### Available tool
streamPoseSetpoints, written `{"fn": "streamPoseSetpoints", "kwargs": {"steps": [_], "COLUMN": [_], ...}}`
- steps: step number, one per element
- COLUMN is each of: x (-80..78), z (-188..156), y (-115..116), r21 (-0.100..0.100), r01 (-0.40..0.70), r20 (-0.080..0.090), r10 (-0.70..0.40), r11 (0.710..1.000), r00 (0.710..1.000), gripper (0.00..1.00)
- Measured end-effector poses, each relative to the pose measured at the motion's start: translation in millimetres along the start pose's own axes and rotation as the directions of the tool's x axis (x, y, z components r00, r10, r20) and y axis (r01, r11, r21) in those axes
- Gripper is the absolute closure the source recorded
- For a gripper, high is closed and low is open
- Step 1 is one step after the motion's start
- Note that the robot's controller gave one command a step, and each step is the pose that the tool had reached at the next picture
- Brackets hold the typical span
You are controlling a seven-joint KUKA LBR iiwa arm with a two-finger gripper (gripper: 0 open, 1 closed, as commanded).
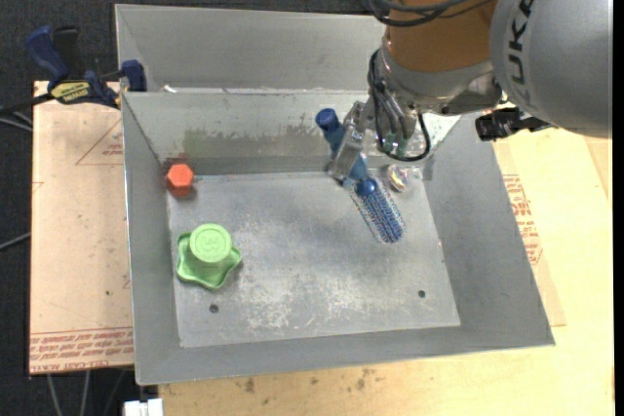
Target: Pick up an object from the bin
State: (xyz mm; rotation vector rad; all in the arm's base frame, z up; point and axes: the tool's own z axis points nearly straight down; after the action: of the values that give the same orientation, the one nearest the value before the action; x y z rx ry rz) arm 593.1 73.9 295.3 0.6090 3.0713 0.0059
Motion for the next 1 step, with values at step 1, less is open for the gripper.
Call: {"fn": "streamPoseSetpoints", "kwargs": {"steps": [1], "x": [-8.9], "z": [16.1], "y": [17.4], "r21": [0.008], "r01": [-0.313], "r20": [-0.007], "r10": [0.313], "r11": [0.95], "r00": [0.95], "gripper": [1.0]}}
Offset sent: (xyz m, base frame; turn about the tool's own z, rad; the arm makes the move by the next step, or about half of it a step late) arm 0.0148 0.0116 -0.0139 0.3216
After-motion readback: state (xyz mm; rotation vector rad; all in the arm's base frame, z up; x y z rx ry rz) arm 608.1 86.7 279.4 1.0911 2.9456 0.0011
